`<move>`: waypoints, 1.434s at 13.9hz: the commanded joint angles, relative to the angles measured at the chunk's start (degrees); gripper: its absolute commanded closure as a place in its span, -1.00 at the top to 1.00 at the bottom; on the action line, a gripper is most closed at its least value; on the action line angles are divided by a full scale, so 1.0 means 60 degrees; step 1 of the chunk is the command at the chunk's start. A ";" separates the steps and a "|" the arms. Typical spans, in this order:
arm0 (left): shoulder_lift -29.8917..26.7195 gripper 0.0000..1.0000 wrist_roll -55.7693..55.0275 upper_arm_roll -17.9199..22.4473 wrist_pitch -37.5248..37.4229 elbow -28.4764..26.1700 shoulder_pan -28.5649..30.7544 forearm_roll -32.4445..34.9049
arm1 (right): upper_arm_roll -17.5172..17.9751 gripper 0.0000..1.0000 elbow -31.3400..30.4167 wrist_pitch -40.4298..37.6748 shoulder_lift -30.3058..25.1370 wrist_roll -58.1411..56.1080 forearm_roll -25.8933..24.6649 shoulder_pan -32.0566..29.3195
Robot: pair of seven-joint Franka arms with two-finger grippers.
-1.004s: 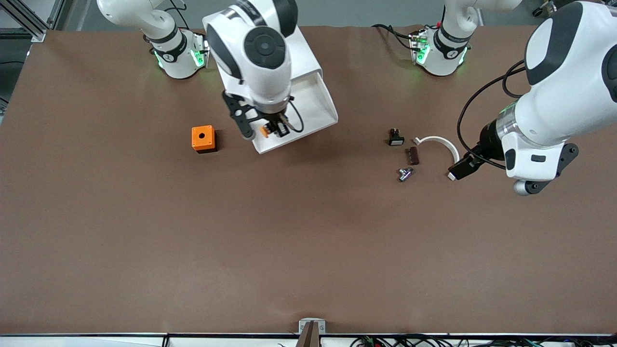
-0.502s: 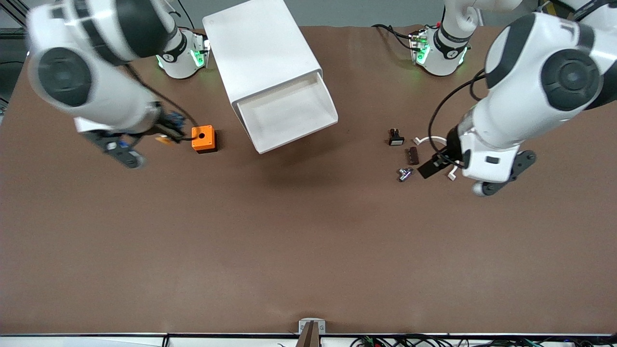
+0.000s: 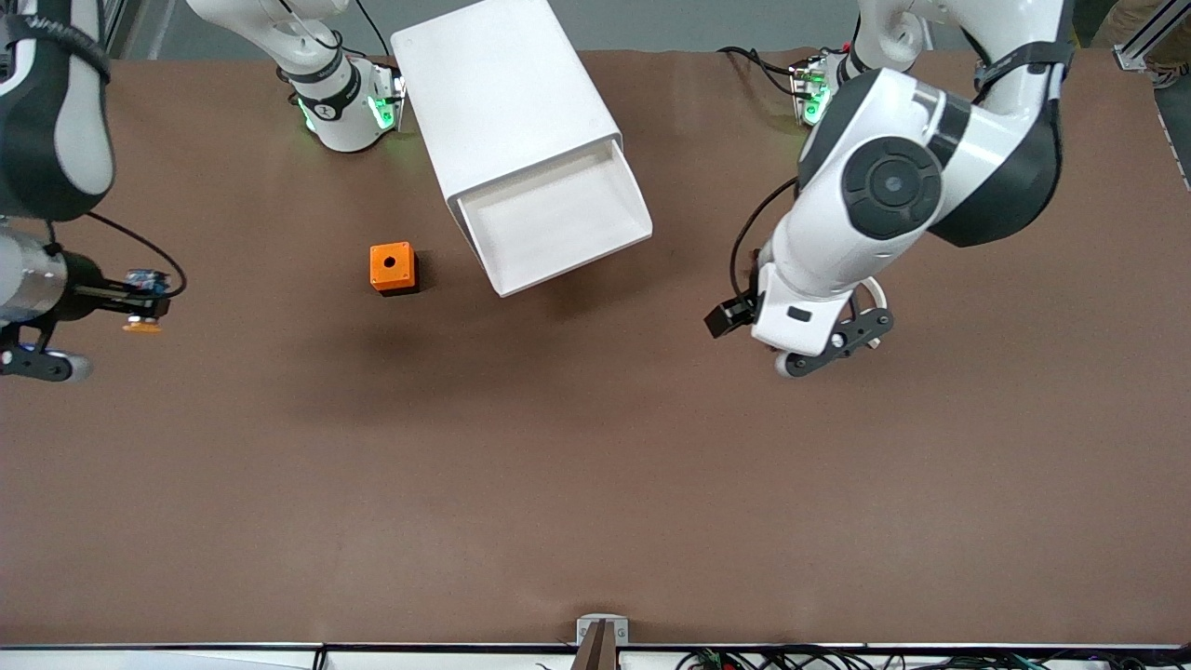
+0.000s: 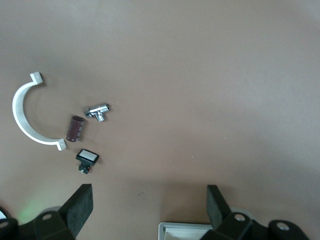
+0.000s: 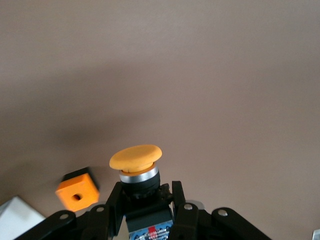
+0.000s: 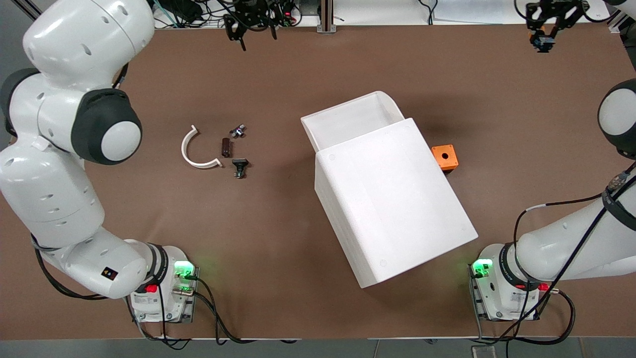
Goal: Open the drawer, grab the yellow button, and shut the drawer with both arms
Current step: 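Push the drawer shut with the left gripper while the right gripper carries the button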
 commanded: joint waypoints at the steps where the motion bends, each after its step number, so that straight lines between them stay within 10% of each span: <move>1: 0.0262 1.00 0.0149 -0.0035 0.0371 0.0017 -0.0399 0.0085 | 0.0229 -0.44 -0.0922 0.0850 -0.0245 -0.0685 -0.0402 -0.0578; 11: 0.1594 1.00 0.0149 -0.0429 0.1923 0.0002 -0.1835 0.0085 | 0.0229 -0.42 -0.4291 0.6121 -0.0085 -0.1741 -0.0623 -0.1955; 20: 0.1874 1.00 0.0515 -0.1631 0.1984 -0.0042 -0.1982 0.0012 | 0.0229 -0.42 -0.4631 0.8908 0.1965 -0.1843 -0.0623 -0.2469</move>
